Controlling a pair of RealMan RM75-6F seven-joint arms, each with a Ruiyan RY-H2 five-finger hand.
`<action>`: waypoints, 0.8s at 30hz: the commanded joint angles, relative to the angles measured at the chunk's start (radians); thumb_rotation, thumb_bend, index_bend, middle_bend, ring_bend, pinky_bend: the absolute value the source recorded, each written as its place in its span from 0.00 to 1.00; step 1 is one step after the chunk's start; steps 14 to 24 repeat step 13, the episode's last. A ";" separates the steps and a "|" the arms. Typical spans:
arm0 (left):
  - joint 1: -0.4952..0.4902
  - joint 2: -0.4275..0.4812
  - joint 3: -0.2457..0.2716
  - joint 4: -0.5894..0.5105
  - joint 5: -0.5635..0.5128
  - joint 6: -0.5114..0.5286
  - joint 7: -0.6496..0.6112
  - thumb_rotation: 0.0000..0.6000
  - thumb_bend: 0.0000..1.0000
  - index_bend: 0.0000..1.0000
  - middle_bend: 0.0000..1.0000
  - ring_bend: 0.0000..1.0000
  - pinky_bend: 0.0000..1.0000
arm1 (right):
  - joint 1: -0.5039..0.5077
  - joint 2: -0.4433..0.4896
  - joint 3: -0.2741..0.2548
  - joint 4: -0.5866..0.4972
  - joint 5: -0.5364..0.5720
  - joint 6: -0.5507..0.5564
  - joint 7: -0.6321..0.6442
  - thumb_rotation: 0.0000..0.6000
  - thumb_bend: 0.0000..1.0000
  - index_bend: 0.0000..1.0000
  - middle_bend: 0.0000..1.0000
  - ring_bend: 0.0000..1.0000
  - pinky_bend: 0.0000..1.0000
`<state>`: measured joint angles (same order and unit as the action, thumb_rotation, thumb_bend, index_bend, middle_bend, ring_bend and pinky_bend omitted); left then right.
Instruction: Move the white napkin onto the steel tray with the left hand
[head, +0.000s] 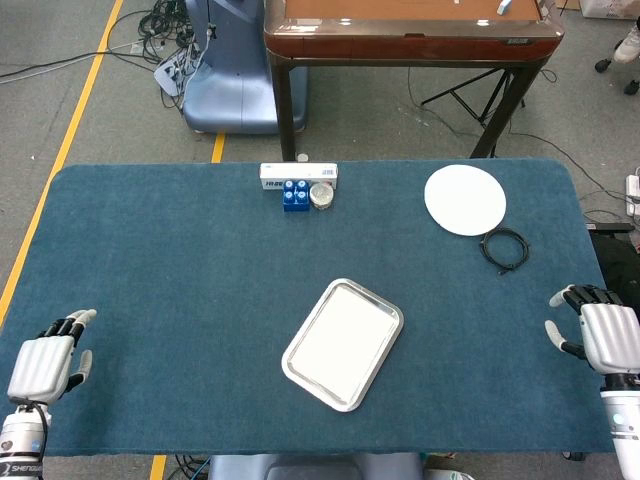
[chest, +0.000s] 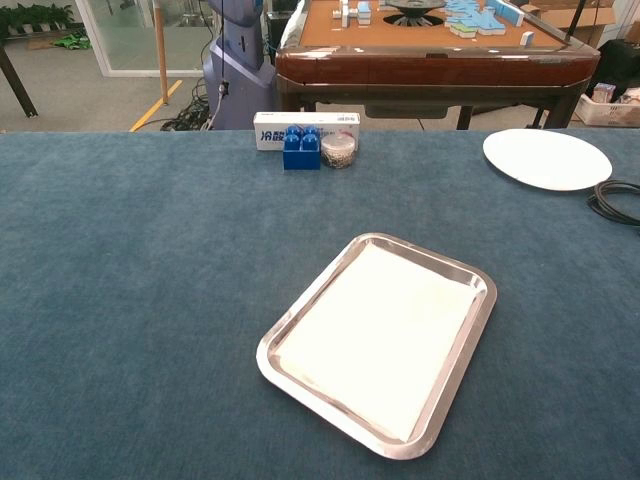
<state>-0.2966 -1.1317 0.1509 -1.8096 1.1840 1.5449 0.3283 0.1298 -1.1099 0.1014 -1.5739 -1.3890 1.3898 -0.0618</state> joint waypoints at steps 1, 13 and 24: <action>0.049 0.003 -0.016 0.014 0.031 0.049 -0.041 1.00 0.50 0.18 0.18 0.20 0.34 | -0.004 -0.001 -0.008 -0.007 -0.015 0.010 -0.010 1.00 0.29 0.45 0.39 0.27 0.29; 0.074 0.033 -0.063 0.029 -0.044 -0.054 0.014 1.00 0.50 0.19 0.18 0.20 0.34 | 0.005 0.001 -0.003 0.001 0.003 -0.017 0.002 1.00 0.29 0.45 0.39 0.27 0.29; 0.074 0.033 -0.063 0.029 -0.044 -0.054 0.014 1.00 0.50 0.19 0.18 0.20 0.34 | 0.005 0.001 -0.003 0.001 0.003 -0.017 0.002 1.00 0.29 0.45 0.39 0.27 0.29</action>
